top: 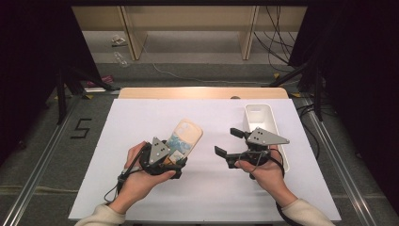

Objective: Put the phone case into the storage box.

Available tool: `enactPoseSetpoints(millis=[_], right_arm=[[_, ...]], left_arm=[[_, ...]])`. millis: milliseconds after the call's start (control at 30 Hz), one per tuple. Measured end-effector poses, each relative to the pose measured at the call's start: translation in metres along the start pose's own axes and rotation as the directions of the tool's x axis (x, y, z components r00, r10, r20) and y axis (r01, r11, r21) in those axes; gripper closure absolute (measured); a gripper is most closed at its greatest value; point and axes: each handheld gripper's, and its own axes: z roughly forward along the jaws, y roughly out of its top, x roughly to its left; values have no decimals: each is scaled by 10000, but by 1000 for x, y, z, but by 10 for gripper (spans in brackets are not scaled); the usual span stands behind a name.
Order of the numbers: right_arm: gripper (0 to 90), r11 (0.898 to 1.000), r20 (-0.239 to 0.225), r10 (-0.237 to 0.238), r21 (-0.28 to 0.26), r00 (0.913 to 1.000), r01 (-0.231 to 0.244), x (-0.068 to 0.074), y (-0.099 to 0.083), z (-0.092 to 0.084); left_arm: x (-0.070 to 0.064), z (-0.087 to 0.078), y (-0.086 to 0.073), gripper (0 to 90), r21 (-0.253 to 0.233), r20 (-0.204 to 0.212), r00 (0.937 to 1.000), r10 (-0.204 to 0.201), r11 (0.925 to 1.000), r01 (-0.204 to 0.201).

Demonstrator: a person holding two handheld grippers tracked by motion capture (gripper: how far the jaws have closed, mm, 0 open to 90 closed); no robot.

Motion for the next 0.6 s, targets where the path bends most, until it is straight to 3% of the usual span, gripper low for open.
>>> enactPoseSetpoints(millis=[600], right_arm=[[130,10000,38,51,77,10000,-51,2,6,12]], left_arm=[[-22,9,5,118,-34,480,9982,358,9994,-357]])
